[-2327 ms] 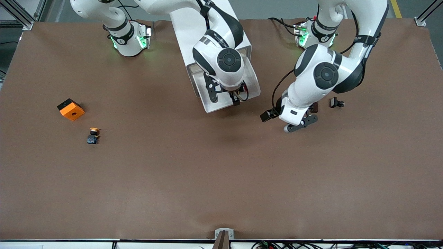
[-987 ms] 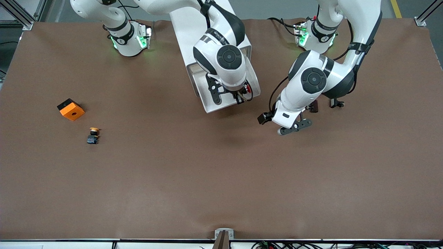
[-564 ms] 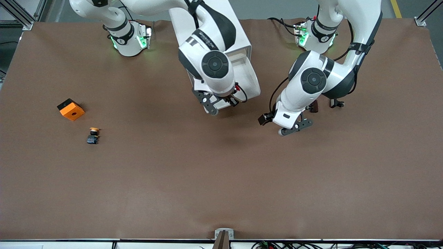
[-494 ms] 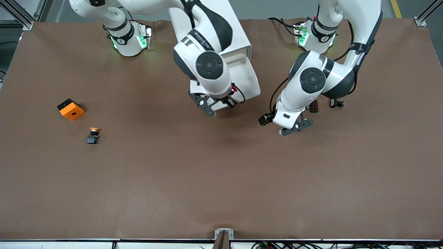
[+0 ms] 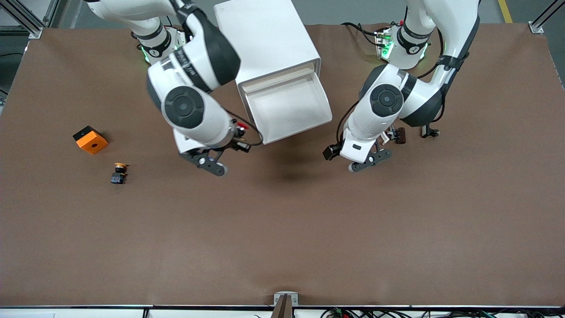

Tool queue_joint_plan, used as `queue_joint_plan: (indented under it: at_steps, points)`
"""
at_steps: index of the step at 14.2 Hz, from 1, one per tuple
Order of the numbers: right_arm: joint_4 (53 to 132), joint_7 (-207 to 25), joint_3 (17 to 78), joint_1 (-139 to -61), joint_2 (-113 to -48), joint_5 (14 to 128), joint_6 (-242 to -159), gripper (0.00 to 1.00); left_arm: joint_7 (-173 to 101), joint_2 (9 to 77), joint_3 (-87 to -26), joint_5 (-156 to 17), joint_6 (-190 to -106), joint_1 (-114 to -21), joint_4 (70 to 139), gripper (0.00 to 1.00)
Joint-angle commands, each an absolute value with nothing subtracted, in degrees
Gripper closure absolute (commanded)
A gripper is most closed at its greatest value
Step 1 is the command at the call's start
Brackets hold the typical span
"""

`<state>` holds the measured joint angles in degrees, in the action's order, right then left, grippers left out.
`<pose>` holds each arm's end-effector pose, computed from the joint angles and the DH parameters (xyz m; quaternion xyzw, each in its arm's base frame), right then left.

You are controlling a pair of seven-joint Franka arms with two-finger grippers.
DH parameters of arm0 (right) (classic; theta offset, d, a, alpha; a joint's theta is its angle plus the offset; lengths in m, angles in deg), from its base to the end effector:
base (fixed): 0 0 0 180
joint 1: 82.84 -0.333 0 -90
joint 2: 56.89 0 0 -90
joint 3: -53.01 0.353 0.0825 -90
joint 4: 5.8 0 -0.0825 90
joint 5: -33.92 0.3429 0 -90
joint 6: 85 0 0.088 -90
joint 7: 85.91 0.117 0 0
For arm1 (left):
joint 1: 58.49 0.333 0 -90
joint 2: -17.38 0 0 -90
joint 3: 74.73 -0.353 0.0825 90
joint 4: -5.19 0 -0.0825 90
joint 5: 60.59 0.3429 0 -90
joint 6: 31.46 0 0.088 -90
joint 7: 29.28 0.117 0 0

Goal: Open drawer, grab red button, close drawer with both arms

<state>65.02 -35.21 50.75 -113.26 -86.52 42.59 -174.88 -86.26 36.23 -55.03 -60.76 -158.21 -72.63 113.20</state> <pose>0.5736 0.3344 0.4880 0.9735 -0.1992 -0.1124 0.0078 0.5099 -0.3215 0.3941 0.9761 0.2099 -0.0337 0.0451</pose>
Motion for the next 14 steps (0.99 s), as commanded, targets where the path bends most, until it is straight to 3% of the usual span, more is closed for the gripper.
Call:
queue_joint_plan:
  at_steps: [1,7,14]
  points:
    - [69.3,-47.8,51.7,-106.9,-84.2,40.3,-175.3,1.00,-89.4,38.6,-54.9,-59.1,-157.2,-74.6,110.2,0.00]
    - [77.9,-61.2,51.7,-98.1,-84.3,35.0,-184.6,1.00,-94.4,43.5,-55.0,-57.2,-153.5,-79.3,105.0,0.00]
    - [92.8,-67.5,51.6,-93.1,-84.3,34.9,-204.7,1.00,-99.4,44.9,-55.0,-53.8,-153.4,-83.1,105.0,0.00]
